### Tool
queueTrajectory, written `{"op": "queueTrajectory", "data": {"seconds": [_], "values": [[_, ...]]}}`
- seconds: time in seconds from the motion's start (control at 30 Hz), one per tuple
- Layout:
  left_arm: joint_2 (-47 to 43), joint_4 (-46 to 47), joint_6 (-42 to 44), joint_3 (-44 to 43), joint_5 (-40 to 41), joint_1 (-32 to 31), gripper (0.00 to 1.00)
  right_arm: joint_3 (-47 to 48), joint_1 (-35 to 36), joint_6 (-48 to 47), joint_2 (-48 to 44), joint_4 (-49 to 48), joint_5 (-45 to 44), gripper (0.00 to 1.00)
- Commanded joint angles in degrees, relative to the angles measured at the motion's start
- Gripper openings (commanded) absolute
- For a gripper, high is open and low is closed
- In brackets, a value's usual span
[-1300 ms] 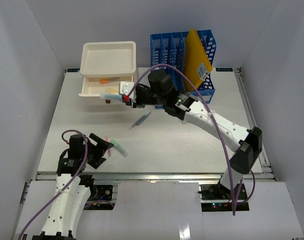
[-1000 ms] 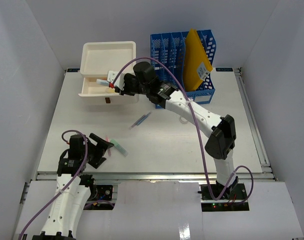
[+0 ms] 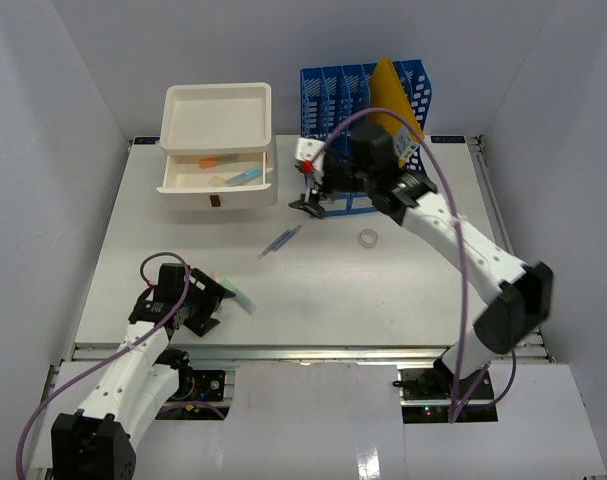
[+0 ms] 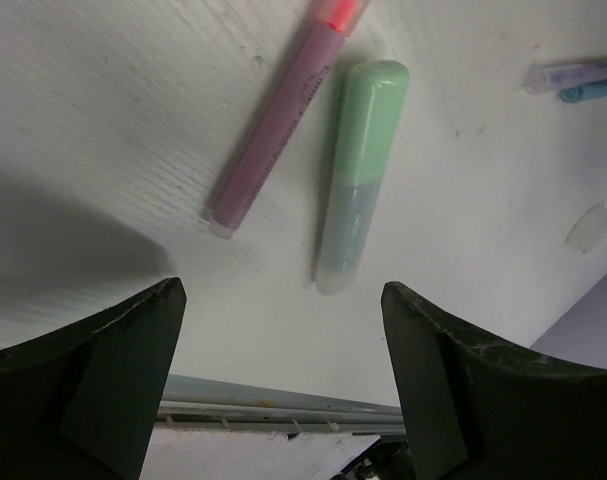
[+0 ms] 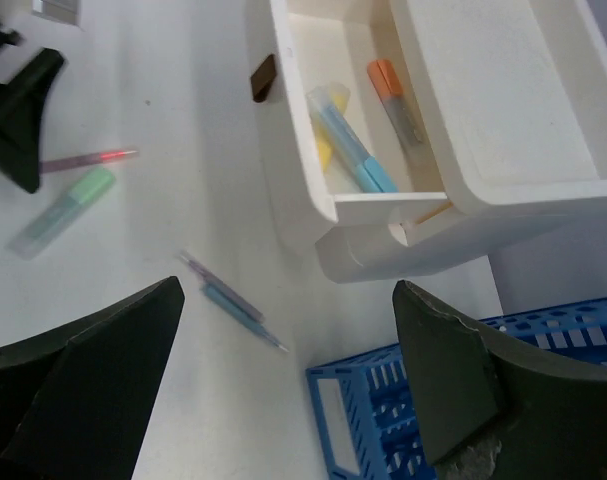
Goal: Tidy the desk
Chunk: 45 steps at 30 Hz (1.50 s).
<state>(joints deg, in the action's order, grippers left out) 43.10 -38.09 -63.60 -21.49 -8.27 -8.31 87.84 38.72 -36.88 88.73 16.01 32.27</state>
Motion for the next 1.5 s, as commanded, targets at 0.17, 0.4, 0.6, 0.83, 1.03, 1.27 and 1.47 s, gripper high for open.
{"op": "queueTrajectory", "data": {"seconds": [0.17, 0.4, 0.6, 0.83, 1.03, 1.27, 1.47], "values": [[15.93, 0.26, -5.84, -9.69, 11.78, -7.46, 0.9, -33.83, -11.35, 3.77, -24.77, -3.26, 18.81, 0.93], [29.58, -4.72, -11.11, -16.13, 16.09, -13.92, 0.89, -40.12, -25.35, 6.55, -27.9, -3.7, 30.57, 0.94], [32.17, -4.08, -13.51, -16.97, 17.38, -15.3, 0.74, -41.64, -28.83, 7.26, -28.69, -4.02, 33.41, 0.94], [37.44, -3.0, -13.39, -19.78, 17.63, -16.97, 0.5, -42.59, -30.29, 7.88, -29.67, -5.38, 33.96, 0.94], [37.85, -2.45, -13.82, -18.76, 17.83, -18.28, 0.33, -43.69, -31.23, 9.39, -30.59, -7.37, 34.66, 0.94], [28.63, -2.34, -12.05, -16.04, 18.46, -20.99, 0.07, -44.75, -31.74, 11.2, -30.88, -9.46, 35.4, 0.94], [12.95, -1.9, -12.66, -16.16, 17.04, -23.63, 0.0, -45.25, -31.97, 11.63, -30.79, -10.42, 35.74, 0.95]]}}
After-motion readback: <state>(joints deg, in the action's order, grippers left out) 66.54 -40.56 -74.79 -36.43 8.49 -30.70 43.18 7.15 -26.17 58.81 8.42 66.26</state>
